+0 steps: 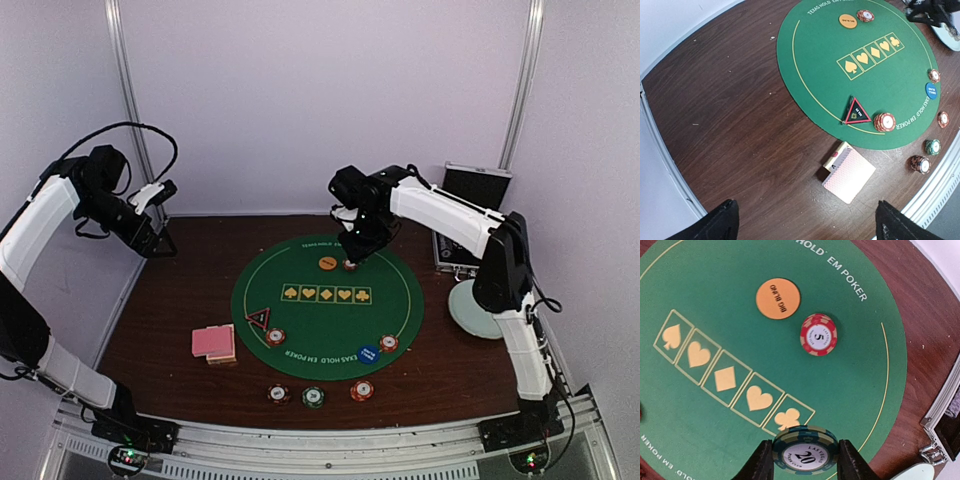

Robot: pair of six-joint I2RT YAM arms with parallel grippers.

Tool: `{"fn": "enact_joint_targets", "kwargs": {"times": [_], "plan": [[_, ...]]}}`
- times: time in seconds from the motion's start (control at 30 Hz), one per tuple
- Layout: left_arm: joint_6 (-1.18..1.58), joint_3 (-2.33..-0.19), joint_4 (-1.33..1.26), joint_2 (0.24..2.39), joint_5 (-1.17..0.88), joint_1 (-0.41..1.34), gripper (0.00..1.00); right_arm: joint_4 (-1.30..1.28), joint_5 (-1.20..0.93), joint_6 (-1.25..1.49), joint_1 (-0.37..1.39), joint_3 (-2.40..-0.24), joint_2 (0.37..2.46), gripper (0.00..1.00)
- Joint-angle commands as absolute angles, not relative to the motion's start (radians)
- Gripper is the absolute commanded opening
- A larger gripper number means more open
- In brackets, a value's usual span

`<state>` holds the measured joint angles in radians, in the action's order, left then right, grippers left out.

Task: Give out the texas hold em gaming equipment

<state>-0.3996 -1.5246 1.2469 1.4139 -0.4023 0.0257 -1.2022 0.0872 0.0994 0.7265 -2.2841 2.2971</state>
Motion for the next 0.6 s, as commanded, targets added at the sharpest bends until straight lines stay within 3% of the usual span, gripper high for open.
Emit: {"fn": "enact_joint_targets", "kwargs": {"times": [0.0,0.57], "plan": [[-0.414,-1.558,1.245,1.424,-0.413,0.018,0.98,-1.209,0.111,0.079,0.670,-2.388,2.406,0.22],[-0.417,-1.572,1.245,1.454,-0.413,0.018,0.98,-1.108,0.055,0.117,0.588,-2.408,2.559,0.23]]}}
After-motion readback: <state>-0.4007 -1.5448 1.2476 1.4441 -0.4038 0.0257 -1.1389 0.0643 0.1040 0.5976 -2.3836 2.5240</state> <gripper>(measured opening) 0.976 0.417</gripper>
